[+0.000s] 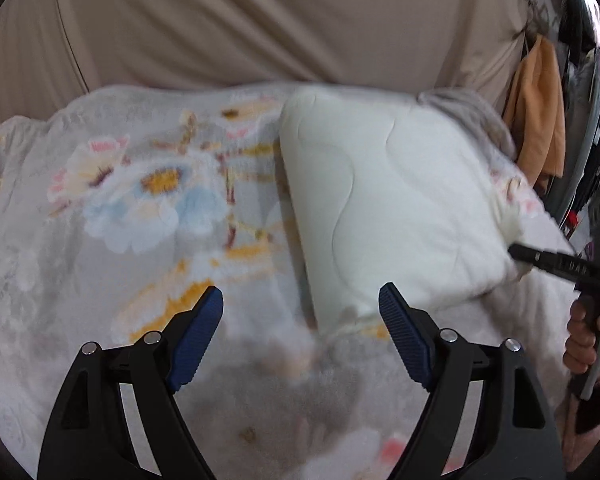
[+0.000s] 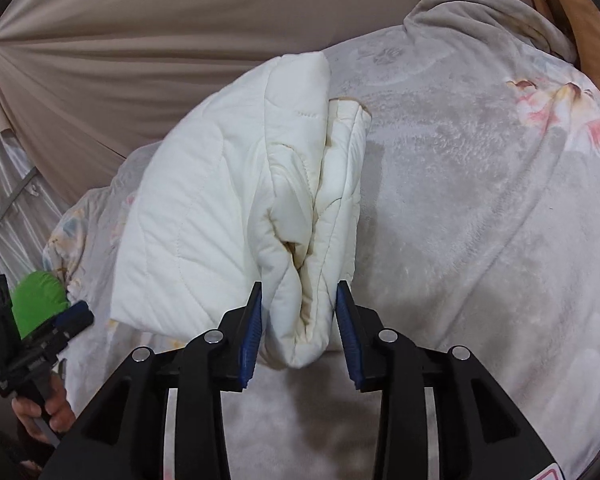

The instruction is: Fold large clothes

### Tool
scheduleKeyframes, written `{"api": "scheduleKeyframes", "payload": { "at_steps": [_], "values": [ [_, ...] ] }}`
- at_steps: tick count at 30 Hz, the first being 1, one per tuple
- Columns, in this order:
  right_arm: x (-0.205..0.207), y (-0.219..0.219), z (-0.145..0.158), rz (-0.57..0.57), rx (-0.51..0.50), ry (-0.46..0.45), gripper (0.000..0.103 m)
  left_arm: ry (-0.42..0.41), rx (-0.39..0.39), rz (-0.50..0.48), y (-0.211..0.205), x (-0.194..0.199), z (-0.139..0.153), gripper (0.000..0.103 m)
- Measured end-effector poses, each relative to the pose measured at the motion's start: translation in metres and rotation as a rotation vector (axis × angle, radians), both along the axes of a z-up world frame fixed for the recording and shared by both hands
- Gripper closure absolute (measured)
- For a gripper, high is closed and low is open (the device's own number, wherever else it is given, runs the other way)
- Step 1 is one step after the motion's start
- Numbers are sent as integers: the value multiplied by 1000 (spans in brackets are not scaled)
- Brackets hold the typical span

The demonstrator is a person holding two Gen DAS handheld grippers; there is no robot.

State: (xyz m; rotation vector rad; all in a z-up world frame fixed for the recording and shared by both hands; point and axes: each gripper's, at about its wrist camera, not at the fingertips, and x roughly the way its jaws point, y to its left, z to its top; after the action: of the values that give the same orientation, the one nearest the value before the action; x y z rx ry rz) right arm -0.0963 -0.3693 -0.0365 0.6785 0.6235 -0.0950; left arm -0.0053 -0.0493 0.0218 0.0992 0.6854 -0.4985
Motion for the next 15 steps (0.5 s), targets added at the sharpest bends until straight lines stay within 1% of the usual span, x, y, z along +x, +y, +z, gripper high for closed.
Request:
{"api": "scheduleKeyframes", "payload": {
  "at_steps": [1,2,4,6,8,9,10,12,13,14,15],
  "values": [
    [-4,-1,13,-16,-6,-29,78,-25,-3,-3,-4,3,9,24],
    [-6,-6,24,-27,-20,-52,83,-51,1,-5,-11,6,17,24],
    [0,0,55,-38,-100,-94,86,-86,10,-24,-33,16,27,24],
    [15,11,75,-31,-180,-97,89,-89,15,-43,-58,30,28,24],
    [40,21,83,-8,-241,-70,90,-74,28,-42,-82,44,21,24],
    [51,27,81,1,-270,-42,90,-59,28,-44,-90,49,16,24],
    [66,32,73,4,-316,8,91,-35,27,-39,-97,55,9,24],
    [86,29,43,-1,-361,111,95,21,23,-40,-106,64,-7,22],
    [95,27,22,17,-345,149,96,40,18,-37,-108,67,-14,20],
    [96,21,8,18,-321,158,97,39,19,-30,-108,67,-20,16],
    [94,18,2,15,-293,156,98,29,29,-26,-110,66,-23,16]
  ]
}}
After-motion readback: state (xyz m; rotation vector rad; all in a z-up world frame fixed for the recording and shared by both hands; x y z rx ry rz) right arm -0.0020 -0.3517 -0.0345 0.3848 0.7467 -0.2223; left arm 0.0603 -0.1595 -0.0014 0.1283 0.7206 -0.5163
